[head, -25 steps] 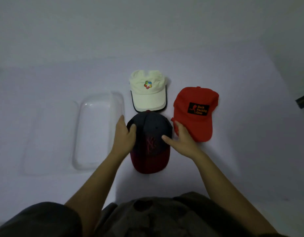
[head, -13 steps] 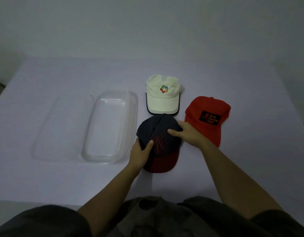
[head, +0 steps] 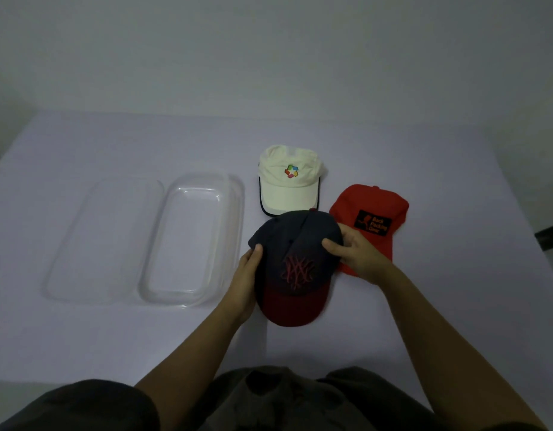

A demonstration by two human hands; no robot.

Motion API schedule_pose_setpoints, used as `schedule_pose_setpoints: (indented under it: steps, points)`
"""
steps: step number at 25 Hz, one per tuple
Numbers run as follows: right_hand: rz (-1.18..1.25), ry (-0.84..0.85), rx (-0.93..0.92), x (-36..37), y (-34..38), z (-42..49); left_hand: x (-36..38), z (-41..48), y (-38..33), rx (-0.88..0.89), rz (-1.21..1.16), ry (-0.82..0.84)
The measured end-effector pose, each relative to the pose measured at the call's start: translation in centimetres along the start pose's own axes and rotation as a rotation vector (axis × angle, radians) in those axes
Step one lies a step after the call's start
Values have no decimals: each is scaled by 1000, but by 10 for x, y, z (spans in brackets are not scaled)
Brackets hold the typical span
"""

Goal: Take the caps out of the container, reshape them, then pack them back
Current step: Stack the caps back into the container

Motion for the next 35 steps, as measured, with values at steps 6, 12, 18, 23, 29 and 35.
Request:
schedule_pose_setpoints:
  steps: [6, 12, 18, 23, 29, 35]
  points:
    - [24, -22, -112, -8, 55, -28, 7, 13, -48, 95, -18, 104]
    - [68, -15, -163, 58, 92, 1, -69, -1, -110, 179, 126, -26]
    - [36, 11, -113, 159, 78, 65, -169, -15, -123, 158, 158, -211]
    - [98, -9, -83, 183, 68, 91, -200, -9, -126, 136, 158, -207]
    - [-66, -34, -58, 203, 68, 98, -226, -10, -123, 75, 396, -181]
    - [-191, -16, -26, 201, 71, 101, -242, -26, -136, 205, 878, -342]
Point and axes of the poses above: each hand's wrist, its own z-axis towards the middle knuckle, its own x-axis out of the palm, y = z × x, the point moved 4 cm from there along z, towards the middle knuckle, and after that the axes turned 13 degrees about x, right-handed, at the moved point
